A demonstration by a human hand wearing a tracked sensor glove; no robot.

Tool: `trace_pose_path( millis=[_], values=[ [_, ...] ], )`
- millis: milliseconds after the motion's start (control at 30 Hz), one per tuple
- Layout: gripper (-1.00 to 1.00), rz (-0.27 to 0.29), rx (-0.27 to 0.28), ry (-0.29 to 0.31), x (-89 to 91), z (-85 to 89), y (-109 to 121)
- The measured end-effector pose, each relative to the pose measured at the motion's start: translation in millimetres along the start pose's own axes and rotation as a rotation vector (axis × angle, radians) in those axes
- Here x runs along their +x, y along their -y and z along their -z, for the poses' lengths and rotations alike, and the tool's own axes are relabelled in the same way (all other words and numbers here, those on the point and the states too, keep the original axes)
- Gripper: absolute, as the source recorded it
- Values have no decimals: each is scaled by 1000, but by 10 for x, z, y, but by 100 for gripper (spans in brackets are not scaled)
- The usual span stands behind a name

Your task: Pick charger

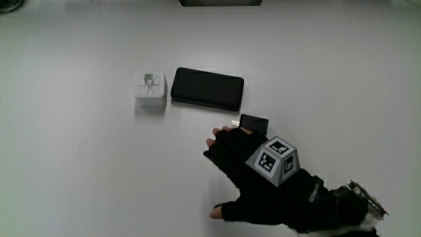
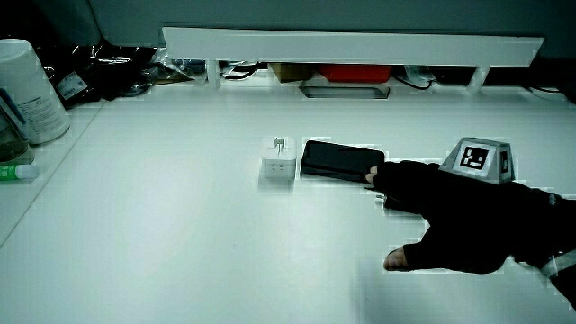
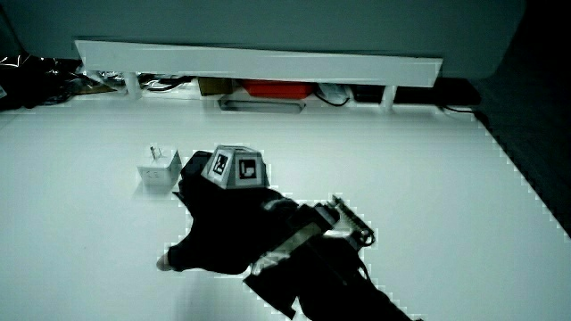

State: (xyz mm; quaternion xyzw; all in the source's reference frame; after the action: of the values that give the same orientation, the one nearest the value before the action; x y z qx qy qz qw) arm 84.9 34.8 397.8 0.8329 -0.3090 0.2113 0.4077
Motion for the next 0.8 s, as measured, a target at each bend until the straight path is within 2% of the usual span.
trace_pose_path(
  millis=[33, 67, 100, 167, 200, 233, 367, 633, 700, 800],
  values=[
    [0, 1, 12, -19, 13, -44, 10],
    [0, 11, 27, 1, 60, -53, 1],
    [0, 18, 38, -10, 84, -87, 3],
    [0, 48, 71, 9, 174, -124, -23],
    [0, 56, 65, -21, 184, -179, -24],
    [0, 81, 75, -6, 274, -162, -55],
    [0, 128, 78, -52, 398, -242, -99],
    [0, 224, 82, -74, 699, -247, -228],
    [0, 232, 70, -99, 763, -247, -260],
    [0, 273, 63, -108, 895, -212, -325]
  ],
)
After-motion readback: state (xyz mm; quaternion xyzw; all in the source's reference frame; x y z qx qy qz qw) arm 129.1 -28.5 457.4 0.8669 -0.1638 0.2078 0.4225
